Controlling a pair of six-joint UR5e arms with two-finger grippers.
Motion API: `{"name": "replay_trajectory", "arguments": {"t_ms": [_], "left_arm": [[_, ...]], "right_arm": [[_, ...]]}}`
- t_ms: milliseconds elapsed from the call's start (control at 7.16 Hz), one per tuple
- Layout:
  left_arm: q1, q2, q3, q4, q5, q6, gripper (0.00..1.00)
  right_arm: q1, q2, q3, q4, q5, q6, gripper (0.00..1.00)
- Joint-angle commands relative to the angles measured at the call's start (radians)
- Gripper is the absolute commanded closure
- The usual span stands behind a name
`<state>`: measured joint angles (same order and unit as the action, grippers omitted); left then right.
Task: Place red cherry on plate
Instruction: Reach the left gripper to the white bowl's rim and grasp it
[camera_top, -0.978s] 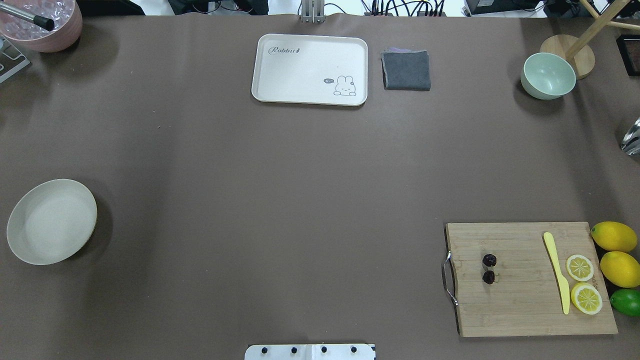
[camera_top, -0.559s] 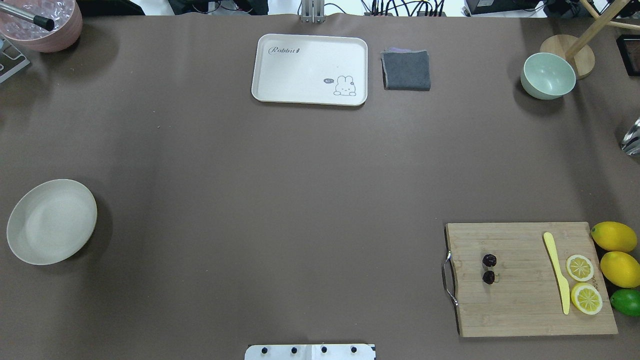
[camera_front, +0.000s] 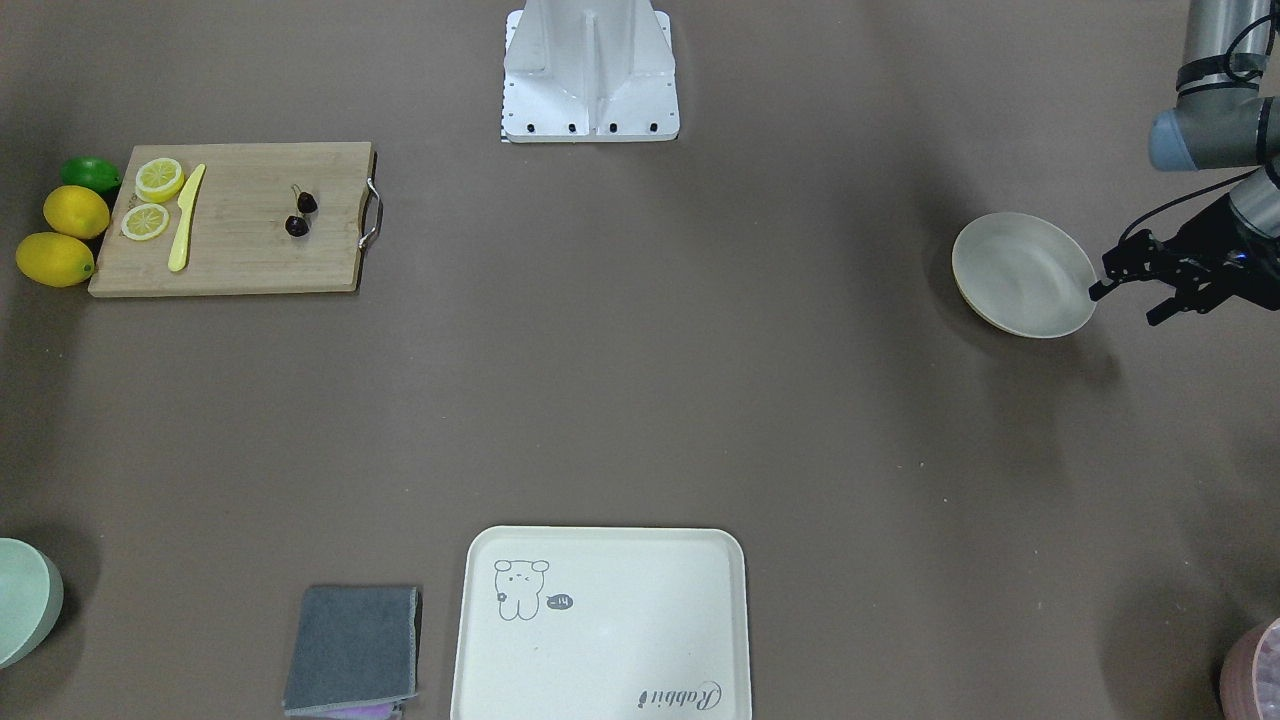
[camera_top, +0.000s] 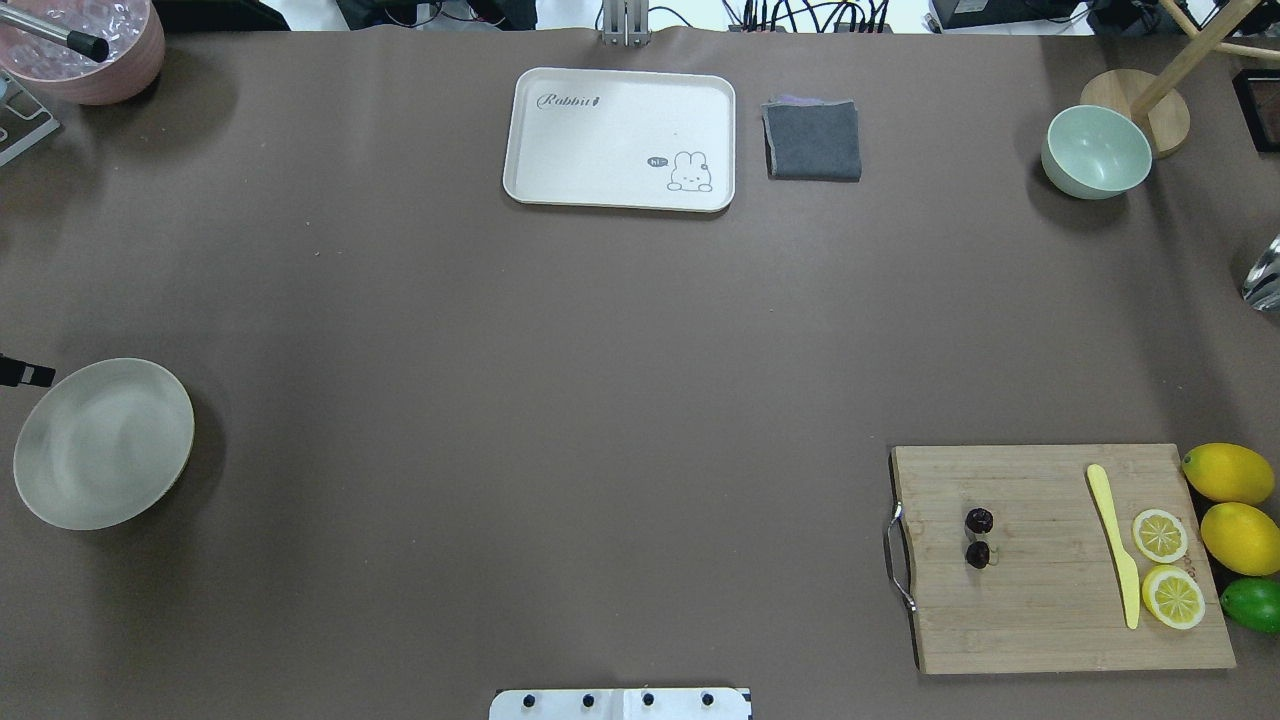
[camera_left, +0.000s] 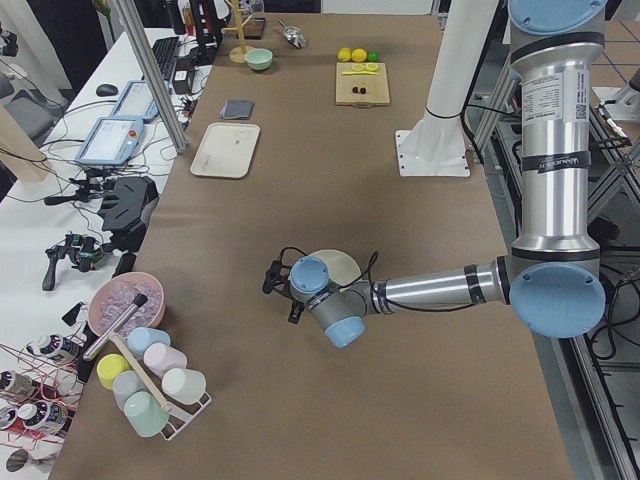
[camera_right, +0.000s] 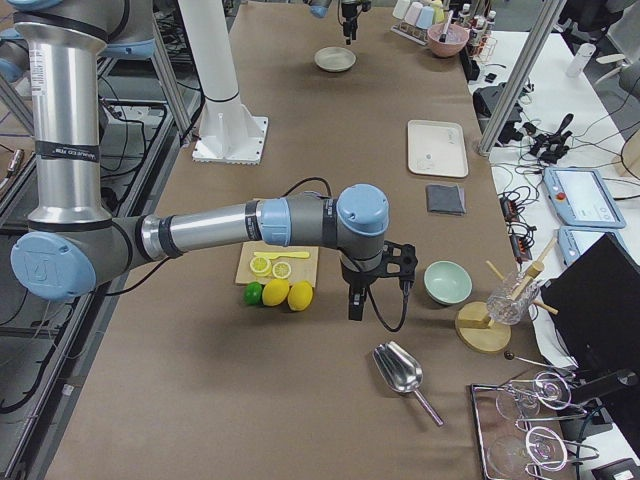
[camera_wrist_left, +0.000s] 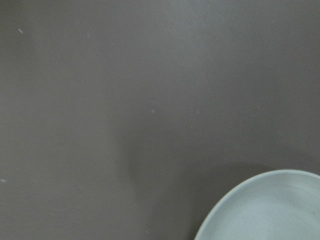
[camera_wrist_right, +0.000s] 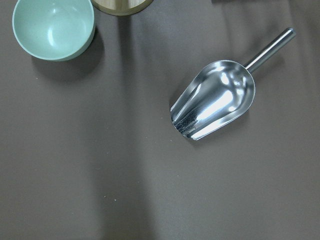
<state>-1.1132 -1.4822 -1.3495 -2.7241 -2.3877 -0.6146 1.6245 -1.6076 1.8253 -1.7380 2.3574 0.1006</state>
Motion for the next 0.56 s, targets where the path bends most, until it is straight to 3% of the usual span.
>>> {"name": "replay_trajectory", "arguments": {"t_ms": [0, 279, 419], "left_arm": [[0.042, 0.000, 0.013, -0.037, -0.007, -0.024, 0.14], [0.044, 0.017, 0.023, -0.083, -0.007, -0.019, 0.39], [0.044, 0.017, 0.023, -0.083, -0.007, -0.019, 0.60]], "right_arm": [[0.000, 0.000, 0.000, 0.000, -0.001, 0.001, 0.00], [0.000, 0.000, -0.001, 0.000, -0.001, 0.001, 0.00], [0.000, -0.002, 0.000, 0.000, -0.001, 0.001, 0.00]]}}
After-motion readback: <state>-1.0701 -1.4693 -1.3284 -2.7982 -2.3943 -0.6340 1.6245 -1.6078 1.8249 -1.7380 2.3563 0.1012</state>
